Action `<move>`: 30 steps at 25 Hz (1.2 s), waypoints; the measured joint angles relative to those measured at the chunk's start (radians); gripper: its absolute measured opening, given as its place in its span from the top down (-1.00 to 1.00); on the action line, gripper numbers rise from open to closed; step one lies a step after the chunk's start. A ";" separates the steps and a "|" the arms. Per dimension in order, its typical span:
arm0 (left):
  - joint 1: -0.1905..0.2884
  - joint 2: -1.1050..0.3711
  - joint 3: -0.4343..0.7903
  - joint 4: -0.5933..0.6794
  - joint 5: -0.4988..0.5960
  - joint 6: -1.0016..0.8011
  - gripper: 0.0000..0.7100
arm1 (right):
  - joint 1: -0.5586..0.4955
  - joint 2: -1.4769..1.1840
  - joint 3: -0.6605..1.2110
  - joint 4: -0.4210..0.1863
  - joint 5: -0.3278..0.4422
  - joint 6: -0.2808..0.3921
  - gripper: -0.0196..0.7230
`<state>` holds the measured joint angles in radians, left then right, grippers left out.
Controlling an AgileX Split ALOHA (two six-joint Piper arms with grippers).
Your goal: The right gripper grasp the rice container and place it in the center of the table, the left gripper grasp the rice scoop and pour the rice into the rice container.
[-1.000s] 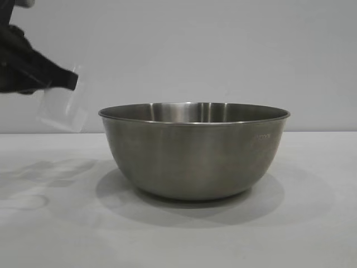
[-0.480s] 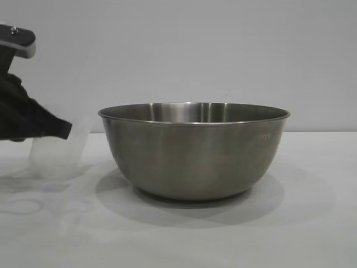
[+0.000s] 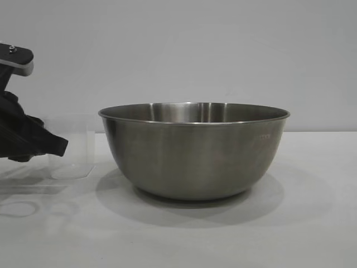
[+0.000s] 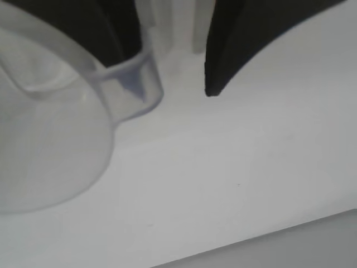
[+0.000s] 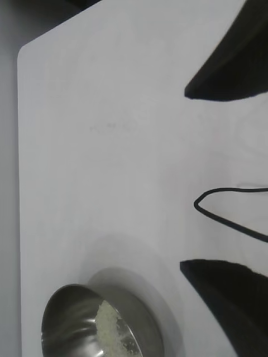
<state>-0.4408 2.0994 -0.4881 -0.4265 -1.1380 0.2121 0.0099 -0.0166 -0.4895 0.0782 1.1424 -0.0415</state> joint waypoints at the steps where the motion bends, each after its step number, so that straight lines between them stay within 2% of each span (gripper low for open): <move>1: 0.000 -0.005 0.019 -0.004 0.000 -0.001 0.29 | 0.000 0.000 0.000 0.000 0.000 0.000 -0.47; 2: 0.000 -0.017 0.035 -0.003 0.000 -0.001 0.29 | 0.000 0.000 0.000 0.000 0.000 0.000 -0.47; 3: 0.000 -0.033 0.055 -0.003 0.000 -0.001 0.17 | 0.000 0.000 0.000 0.000 0.000 0.000 -0.47; 4: 0.000 -0.053 0.075 -0.003 0.000 -0.001 0.23 | 0.000 0.000 0.000 0.000 0.000 0.000 -0.47; 11: 0.000 -0.219 0.218 0.072 0.000 -0.027 0.23 | 0.000 0.000 0.000 0.000 0.000 0.000 -0.47; 16: 0.000 -0.367 0.276 0.108 0.028 -0.079 0.23 | 0.000 0.000 0.000 0.000 0.000 0.000 -0.47; 23: 0.000 -0.547 0.274 0.150 0.302 -0.086 0.23 | 0.000 0.000 0.000 0.000 0.000 0.000 -0.47; 26: 0.000 -0.608 0.247 0.159 0.493 -0.086 0.23 | 0.000 0.000 0.000 0.000 0.000 0.000 -0.47; 30: 0.000 -0.707 0.172 0.202 0.815 -0.086 0.23 | 0.000 0.000 0.000 0.000 0.000 0.000 -0.47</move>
<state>-0.4408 1.3926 -0.3164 -0.2248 -0.3227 0.1266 0.0099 -0.0166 -0.4895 0.0782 1.1424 -0.0415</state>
